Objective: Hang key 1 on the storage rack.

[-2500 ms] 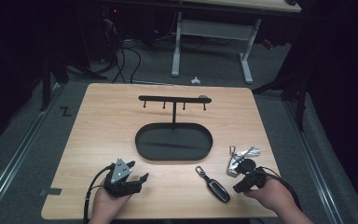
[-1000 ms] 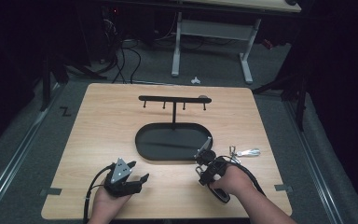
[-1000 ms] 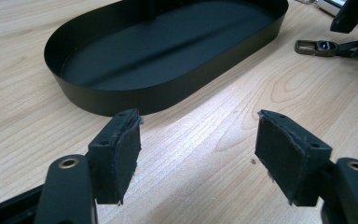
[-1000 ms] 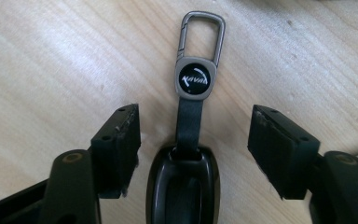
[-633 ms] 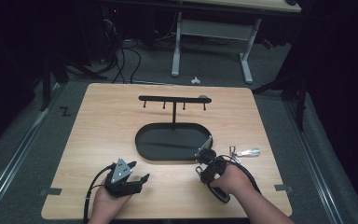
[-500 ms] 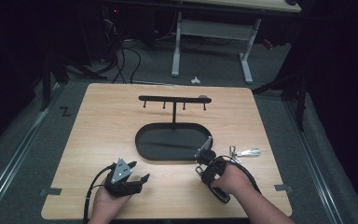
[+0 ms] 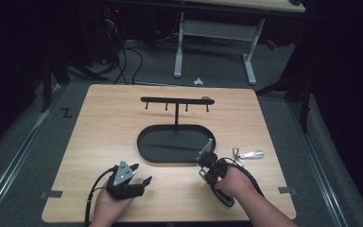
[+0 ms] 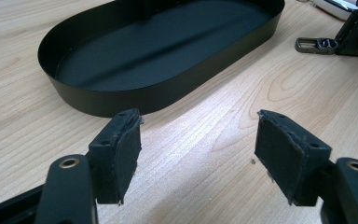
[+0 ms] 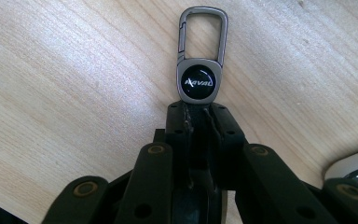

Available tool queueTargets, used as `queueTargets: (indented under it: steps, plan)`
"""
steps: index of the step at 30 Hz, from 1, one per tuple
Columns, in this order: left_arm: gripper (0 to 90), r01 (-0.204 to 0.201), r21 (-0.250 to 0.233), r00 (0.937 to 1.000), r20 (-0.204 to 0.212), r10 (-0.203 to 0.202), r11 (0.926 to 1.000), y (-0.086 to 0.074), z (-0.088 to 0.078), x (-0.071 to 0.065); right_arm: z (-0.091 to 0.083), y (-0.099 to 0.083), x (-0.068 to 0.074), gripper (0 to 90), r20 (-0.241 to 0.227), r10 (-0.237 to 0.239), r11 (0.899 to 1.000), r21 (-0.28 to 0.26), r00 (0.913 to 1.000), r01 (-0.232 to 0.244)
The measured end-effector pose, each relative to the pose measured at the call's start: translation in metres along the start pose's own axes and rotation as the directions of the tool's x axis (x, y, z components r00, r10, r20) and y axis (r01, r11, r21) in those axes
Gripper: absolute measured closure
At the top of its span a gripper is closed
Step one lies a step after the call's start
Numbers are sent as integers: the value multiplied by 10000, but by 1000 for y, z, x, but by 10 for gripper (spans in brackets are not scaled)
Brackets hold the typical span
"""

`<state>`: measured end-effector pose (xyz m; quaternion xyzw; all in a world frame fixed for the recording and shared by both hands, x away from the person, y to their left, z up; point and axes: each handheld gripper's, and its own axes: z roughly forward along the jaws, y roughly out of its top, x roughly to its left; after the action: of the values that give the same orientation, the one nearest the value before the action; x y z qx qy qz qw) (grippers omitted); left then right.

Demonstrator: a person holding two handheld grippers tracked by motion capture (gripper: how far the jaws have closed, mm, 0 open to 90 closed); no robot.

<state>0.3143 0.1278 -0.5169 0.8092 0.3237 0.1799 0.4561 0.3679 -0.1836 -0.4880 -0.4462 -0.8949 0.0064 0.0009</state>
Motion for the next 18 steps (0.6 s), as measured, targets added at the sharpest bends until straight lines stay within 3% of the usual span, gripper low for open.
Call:
queueTargets:
  steps: [10, 12, 13, 17, 18]
  plan:
    - [315, -21, 7, 10000, 1, 21, 10000, 0, 0, 0, 0, -1, 0, 804, -54, -458, 9988, -152, 9989, 457]
    - [316, -16, 10, 10000, -7, 16, 10000, 0, 0, 0, 0, -1, 0, 804, -172, -427, 9990, -159, 9989, 424]
    - [316, -28, 17, 10000, -14, 28, 10000, 0, -1, 0, -4, -2, 1, 803, -319, -174, 9996, -213, 9993, 167]
    - [315, -7, 38, 10000, -11, 7, 10000, -1, 0, 1, -12, -5, -2, 803, -342, -256, 9985, -500, 9991, 239]
    - [316, -7, 31, 10000, -3, 7, 10000, -1, 0, 1, -19, -8, -3, 803, -413, 3, 9987, -517, 9991, -25]
